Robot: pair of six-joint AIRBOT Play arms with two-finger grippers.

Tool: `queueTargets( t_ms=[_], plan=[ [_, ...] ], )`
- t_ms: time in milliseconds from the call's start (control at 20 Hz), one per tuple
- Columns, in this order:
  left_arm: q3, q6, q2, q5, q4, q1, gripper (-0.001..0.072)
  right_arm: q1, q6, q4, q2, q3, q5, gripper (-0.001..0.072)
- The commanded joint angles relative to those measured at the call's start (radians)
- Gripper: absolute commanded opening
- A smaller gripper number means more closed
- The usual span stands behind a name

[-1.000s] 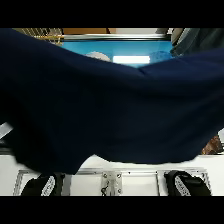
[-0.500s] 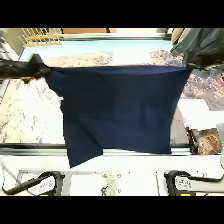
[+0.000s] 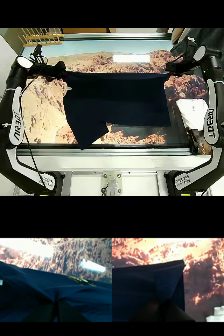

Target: Fold the clothes and pants, and hang the long-sleeved shirts on hangers.

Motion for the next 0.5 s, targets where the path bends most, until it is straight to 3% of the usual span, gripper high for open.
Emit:
queueTargets(
  t_ms=[0,450],
  plan=[
    [0.017,0.005,-0.051,-0.003,0.003,-0.005,0.0010,0.003,0.021,-0.019,-0.013,-0.011,-0.042,0.0007],
    [-0.274,0.031,-0.001,0.047,0.026,-0.019,0.0011,0.041,0.056,-0.022,0.050,-0.336,-0.094,0.0008]
  ],
)
